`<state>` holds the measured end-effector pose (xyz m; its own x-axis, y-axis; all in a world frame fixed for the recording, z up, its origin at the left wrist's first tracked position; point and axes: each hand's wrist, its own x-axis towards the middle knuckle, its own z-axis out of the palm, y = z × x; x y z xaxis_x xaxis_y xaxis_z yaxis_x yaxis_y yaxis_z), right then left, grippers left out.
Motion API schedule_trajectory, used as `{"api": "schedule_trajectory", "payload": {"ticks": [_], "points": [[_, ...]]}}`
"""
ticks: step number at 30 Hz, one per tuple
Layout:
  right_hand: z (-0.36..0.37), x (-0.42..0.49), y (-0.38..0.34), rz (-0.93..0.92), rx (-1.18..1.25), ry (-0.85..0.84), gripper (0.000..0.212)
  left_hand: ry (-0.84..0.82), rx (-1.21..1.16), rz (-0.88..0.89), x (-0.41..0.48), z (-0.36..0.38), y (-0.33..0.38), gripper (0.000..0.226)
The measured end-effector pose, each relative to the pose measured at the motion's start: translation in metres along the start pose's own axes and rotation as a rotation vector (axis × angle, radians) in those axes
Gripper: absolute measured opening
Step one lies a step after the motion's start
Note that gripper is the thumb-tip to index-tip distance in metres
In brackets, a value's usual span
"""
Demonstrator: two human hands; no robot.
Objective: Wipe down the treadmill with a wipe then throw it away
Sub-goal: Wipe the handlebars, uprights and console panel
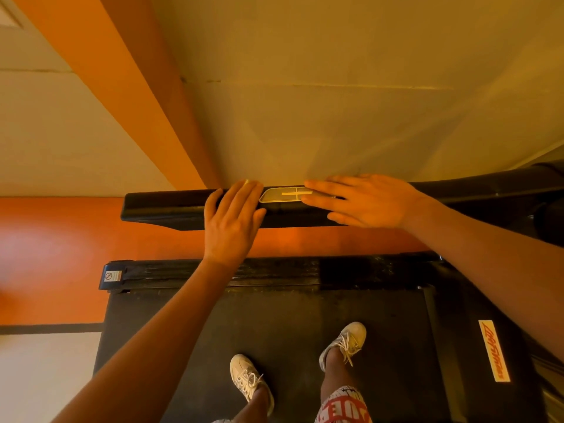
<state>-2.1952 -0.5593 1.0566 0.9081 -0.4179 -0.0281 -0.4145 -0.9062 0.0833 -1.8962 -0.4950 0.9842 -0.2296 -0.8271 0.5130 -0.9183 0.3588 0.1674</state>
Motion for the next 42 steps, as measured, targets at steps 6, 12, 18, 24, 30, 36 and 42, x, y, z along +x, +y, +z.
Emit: {"api": "schedule_trajectory", "payload": {"ticks": [6, 12, 18, 24, 30, 36, 42], "points": [[0.0, 0.001, 0.0, -0.001, 0.005, 0.013, 0.053, -0.092, 0.015, -0.199, 0.001, -0.007, 0.006, 0.051], [-0.002, 0.001, -0.001, 0.014, 0.008, 0.004, 0.053, -0.195, -0.004, -0.148, 0.006, -0.009, 0.023, 0.059], [-0.001, 0.002, -0.001, 0.019, 0.007, 0.002, 0.053, -0.234, 0.018, -0.223, 0.01, -0.015, 0.006, 0.064], [-0.001, 0.001, -0.003, 0.032, -0.009, -0.013, 0.053, -0.239, -0.013, -0.197, 0.018, -0.008, 0.045, 0.053], [-0.004, 0.003, -0.004, 0.037, -0.008, 0.014, 0.052, -0.338, -0.02, -0.118, 0.02, -0.021, 0.038, 0.058], [-0.008, 0.003, -0.011, 0.148, -0.013, -0.08, 0.054, -0.343, -0.106, -0.127, 0.003, -0.039, 0.009, 0.059], [-0.008, 0.035, -0.052, 0.478, 0.043, 0.054, 0.057, -0.333, 0.063, -0.014, -0.027, -0.037, -0.052, 0.054]]}}
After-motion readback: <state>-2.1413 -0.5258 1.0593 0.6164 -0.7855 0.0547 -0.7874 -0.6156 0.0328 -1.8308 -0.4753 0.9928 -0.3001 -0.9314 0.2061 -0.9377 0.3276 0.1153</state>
